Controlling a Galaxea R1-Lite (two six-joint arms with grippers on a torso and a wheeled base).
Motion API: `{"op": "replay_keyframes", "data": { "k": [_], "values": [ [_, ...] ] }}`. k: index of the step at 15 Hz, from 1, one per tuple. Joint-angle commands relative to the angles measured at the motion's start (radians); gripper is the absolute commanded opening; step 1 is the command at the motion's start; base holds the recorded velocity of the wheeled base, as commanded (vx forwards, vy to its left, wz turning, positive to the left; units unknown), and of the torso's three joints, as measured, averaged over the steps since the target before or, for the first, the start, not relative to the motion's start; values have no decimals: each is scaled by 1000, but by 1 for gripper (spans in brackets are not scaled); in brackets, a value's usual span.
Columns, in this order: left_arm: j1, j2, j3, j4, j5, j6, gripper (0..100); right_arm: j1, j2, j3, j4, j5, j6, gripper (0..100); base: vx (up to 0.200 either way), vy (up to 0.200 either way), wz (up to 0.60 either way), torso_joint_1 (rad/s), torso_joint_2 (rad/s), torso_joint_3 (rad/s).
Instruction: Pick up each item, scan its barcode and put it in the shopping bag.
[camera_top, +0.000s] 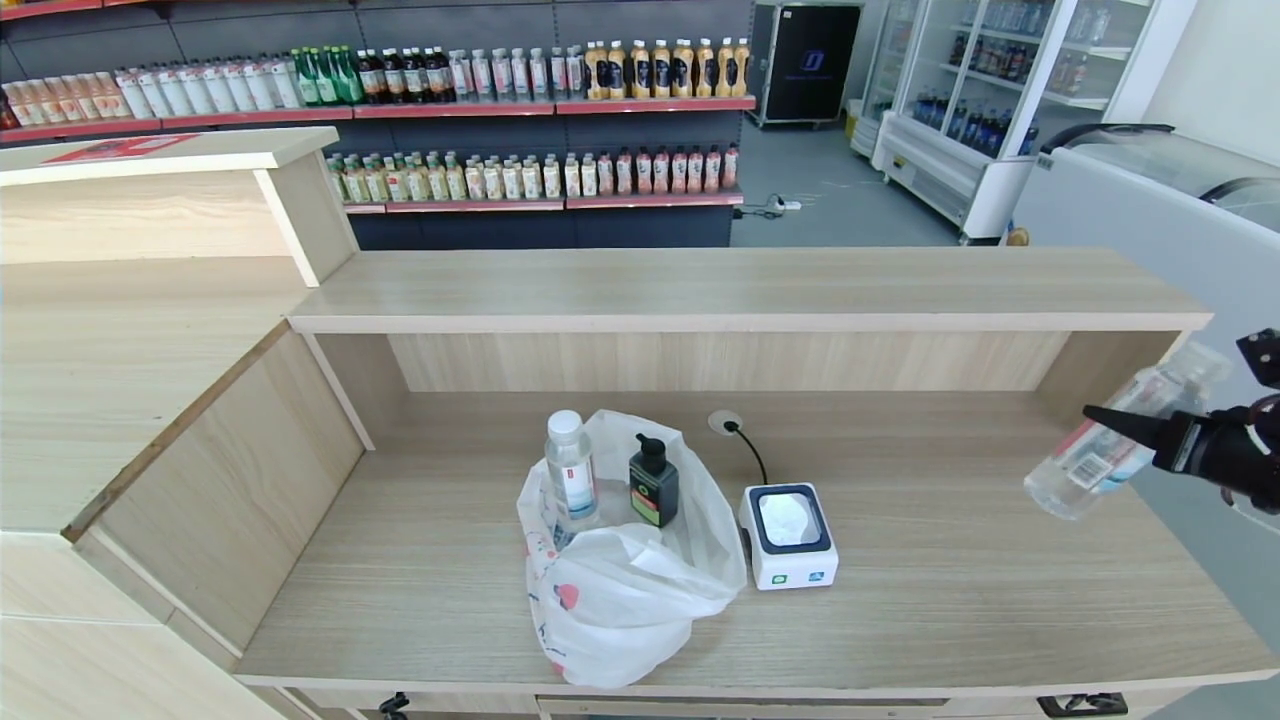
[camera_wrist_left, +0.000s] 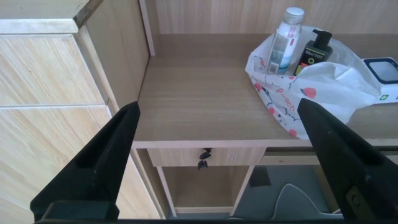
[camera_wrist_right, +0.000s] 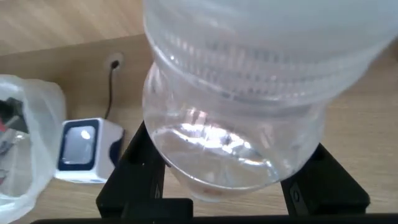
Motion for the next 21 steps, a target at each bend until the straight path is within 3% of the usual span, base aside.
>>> {"op": "replay_keyframes", "data": {
  "k": [1,5,10,12,16,21],
  "values": [
    [0,1,0,0,0,0,100,147,-321,0,133,68,112,0,0,0,0,0,0,0],
    [0,1,0,0,0,0,100,325,-418,-10,173,68,115,0,0,0,0,0,0,0],
    [0,1,0,0,0,0,100,590,-653,-112,570,61,117,0,0,0,0,0,0,0],
    [0,1,0,0,0,0,100,658,-717,-161,697,54,117,0,0,0,0,0,0,0],
    [0,1,0,0,0,0,100,696,-791,-269,901,54,132,0,0,0,0,0,0,0],
    [0,1,0,0,0,0,100,696,-852,-304,1003,48,152,0,0,0,0,0,0,0]
  ]
}}
